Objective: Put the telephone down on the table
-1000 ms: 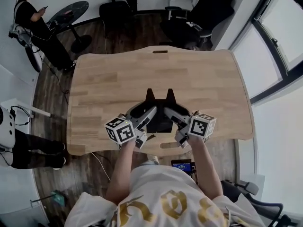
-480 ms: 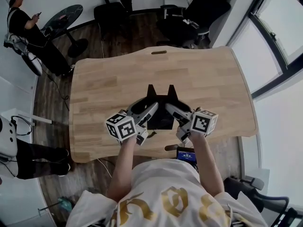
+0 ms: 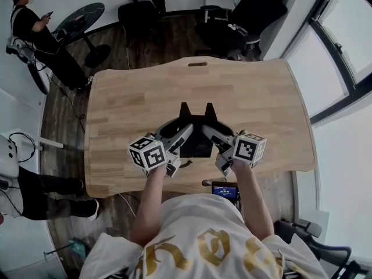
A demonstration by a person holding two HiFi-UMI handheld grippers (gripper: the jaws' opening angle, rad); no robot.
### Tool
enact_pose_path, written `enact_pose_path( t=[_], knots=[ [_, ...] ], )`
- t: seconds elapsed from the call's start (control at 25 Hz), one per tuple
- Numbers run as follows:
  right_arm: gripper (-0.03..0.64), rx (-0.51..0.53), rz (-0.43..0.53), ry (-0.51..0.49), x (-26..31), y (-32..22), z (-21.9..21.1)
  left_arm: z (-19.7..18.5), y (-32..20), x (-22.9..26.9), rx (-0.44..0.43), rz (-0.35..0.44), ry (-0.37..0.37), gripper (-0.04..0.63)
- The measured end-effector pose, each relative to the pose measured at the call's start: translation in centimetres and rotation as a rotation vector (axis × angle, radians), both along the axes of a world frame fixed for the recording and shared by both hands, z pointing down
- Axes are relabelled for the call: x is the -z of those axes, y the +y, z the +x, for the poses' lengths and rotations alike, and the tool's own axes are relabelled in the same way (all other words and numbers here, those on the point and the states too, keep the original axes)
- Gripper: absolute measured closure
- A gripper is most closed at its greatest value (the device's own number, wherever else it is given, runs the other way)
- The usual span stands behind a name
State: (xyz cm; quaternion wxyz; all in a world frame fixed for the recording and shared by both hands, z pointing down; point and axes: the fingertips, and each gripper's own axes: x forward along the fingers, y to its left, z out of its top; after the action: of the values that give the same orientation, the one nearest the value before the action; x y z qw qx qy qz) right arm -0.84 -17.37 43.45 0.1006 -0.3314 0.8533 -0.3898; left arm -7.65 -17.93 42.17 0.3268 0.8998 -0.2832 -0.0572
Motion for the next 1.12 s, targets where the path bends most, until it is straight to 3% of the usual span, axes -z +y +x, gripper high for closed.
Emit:
enact_pose_path(
  t=[1.12],
  knots=[
    [0.387,0.027,-0.167,0.004,-8.5,-4.2,1.7,1.8,-4.4,-8.5,0.005,-0.17,-0.017,0.382]
  ],
)
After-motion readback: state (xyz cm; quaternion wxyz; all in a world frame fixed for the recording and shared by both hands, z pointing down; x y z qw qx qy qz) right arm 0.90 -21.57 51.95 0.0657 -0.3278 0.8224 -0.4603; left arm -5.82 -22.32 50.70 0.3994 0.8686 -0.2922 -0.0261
